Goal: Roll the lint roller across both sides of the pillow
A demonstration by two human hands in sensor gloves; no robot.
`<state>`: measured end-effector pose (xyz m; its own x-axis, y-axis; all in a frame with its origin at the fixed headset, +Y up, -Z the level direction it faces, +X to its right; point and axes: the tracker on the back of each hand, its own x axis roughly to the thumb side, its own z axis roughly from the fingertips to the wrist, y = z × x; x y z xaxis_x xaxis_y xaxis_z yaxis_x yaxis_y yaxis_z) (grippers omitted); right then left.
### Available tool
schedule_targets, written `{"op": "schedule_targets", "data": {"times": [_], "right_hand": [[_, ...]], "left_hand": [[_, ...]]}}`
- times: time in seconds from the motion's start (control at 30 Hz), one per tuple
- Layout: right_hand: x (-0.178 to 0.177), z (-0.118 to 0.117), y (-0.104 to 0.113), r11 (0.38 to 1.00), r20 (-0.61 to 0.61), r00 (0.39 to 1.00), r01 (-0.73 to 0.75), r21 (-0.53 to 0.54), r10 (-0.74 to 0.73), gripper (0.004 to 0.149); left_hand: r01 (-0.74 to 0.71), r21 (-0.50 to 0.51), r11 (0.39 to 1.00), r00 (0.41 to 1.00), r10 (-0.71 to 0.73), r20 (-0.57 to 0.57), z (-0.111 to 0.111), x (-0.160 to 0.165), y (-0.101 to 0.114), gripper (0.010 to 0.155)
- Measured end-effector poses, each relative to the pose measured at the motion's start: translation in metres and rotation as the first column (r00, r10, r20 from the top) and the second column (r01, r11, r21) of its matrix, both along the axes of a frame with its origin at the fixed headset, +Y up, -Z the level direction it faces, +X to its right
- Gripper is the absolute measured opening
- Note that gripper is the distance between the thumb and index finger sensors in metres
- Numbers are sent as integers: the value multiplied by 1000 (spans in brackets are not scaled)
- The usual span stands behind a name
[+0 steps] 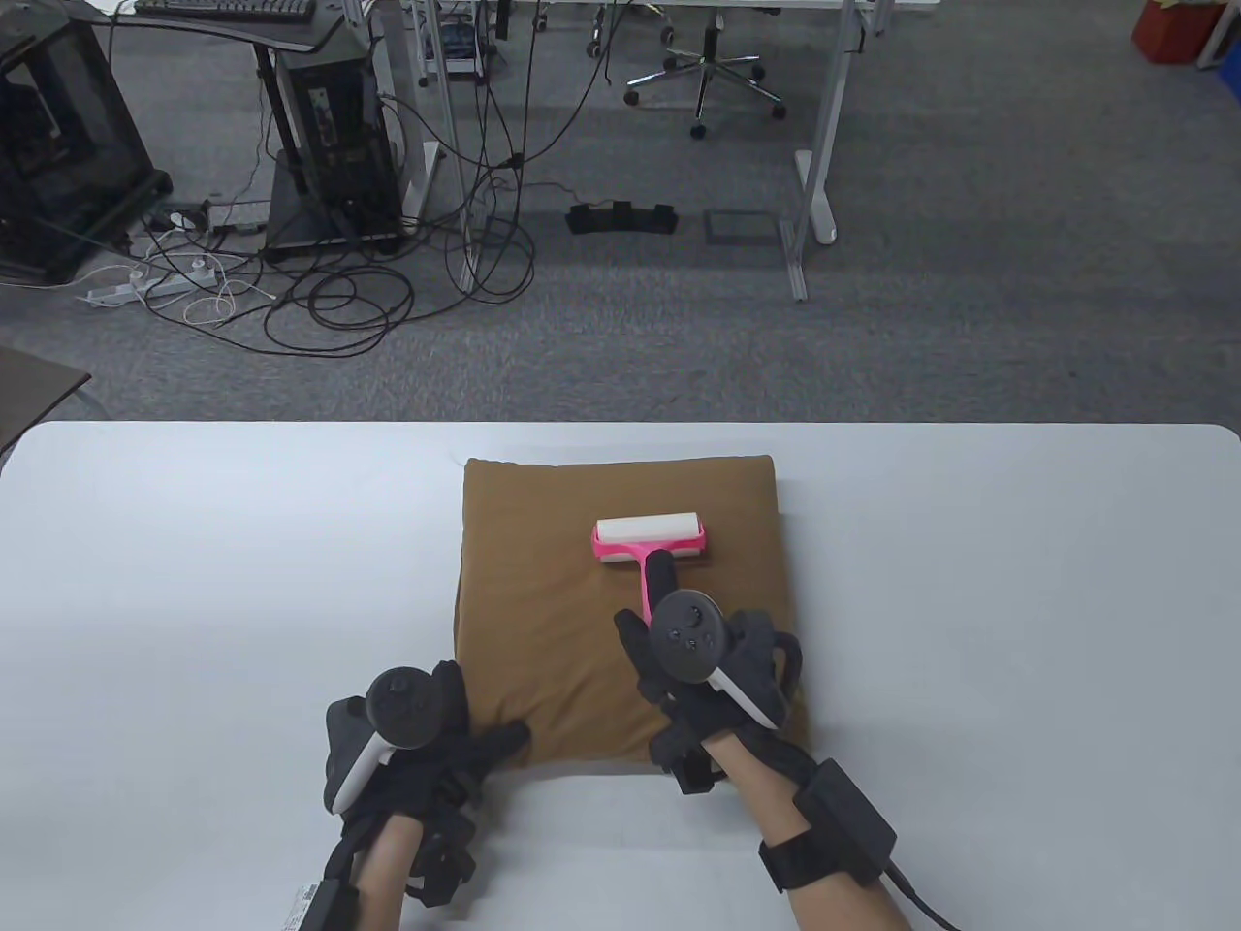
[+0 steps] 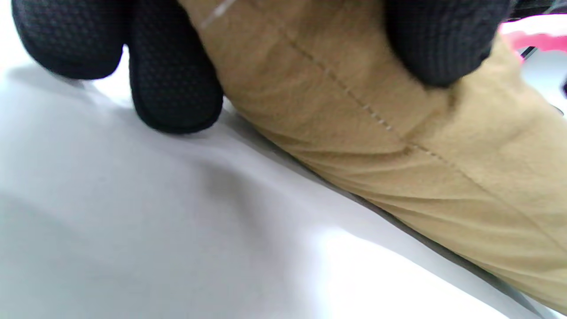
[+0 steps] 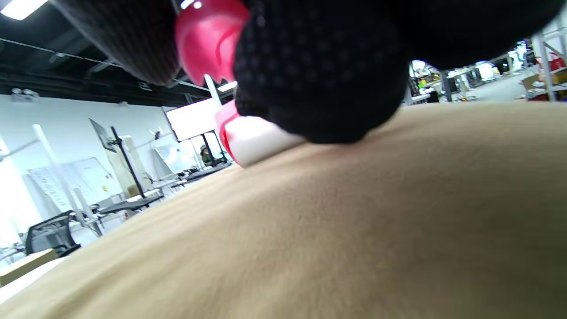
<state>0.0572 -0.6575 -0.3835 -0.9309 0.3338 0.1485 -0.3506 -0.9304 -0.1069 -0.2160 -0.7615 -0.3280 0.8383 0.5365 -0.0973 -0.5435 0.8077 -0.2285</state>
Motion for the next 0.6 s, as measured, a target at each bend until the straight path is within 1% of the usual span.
{"op": "schedule_targets", "data": {"times": [0.17, 0.23, 0.33, 0.43, 0.6], "right_hand": [[-8, -33, 0, 999, 67, 998, -14, -51, 17, 66], [-10, -42, 0, 997, 86, 996, -12, -70, 18, 66], [-12, -50, -1, 996, 97, 995, -13, -84, 21, 66], [-11, -50, -1, 997, 88, 995, -29, -72, 35, 65], [-6, -35, 0, 994, 32, 993, -109, -25, 109, 65]], "left_hand": [[-1, -8, 1000, 1000, 1, 3, -1, 0, 0, 109], [-2, -12, 1000, 1000, 2, 5, -1, 0, 0, 108], [-3, -17, 1000, 1000, 3, 6, -2, 0, 0, 108], [-6, -18, 1000, 1000, 6, 7, -2, -1, 0, 109], [-5, -17, 1000, 1000, 5, 7, -2, -1, 0, 109]]}}
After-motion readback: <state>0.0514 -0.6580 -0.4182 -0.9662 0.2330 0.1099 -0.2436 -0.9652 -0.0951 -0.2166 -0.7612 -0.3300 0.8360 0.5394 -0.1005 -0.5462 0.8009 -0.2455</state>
